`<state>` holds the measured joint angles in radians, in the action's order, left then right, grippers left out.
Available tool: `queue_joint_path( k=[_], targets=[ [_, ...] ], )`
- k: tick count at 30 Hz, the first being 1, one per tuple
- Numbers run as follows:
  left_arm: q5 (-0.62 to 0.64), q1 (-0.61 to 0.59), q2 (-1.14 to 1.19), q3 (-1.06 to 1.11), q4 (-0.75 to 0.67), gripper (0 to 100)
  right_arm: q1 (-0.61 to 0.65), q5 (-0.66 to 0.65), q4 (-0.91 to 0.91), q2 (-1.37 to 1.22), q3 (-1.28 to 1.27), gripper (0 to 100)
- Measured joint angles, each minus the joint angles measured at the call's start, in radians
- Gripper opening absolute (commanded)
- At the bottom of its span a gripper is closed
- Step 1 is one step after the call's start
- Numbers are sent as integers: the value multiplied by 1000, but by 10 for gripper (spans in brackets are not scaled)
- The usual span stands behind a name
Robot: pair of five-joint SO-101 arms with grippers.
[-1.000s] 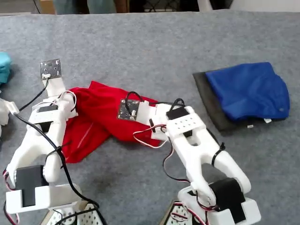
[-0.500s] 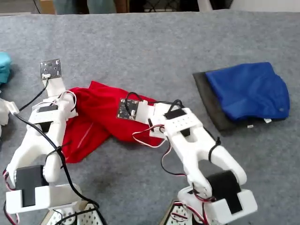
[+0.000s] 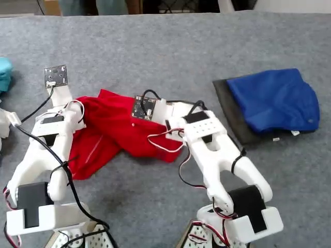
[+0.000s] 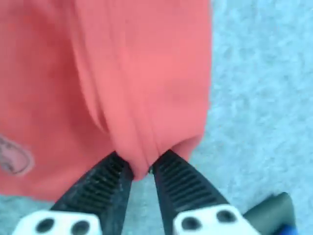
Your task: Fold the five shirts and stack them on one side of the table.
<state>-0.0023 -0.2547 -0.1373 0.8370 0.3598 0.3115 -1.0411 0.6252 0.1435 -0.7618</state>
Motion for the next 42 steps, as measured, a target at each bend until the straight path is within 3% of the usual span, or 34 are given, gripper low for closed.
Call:
queue_joint_path(
  k=[7, 16, 24, 31, 37, 42],
  targets=[
    [0, 0, 0, 0, 0, 29, 0, 0, 83, 20, 66, 15],
    [0, 0, -2, 0, 2, 29, 0, 0, 327, 322, 83, 15],
    [31, 9, -272, -127, 242, 29, 0, 28, 443, 654, 83, 15],
    [60, 97, -502, -408, 468, 29, 0, 176, 446, 848, 176, 15],
    [61, 112, -517, -790, 718, 29, -94, 419, 446, 852, 480, 15],
    [60, 112, -525, -1162, 887, 29, -180, 548, 453, 772, 786, 15]
  ],
)
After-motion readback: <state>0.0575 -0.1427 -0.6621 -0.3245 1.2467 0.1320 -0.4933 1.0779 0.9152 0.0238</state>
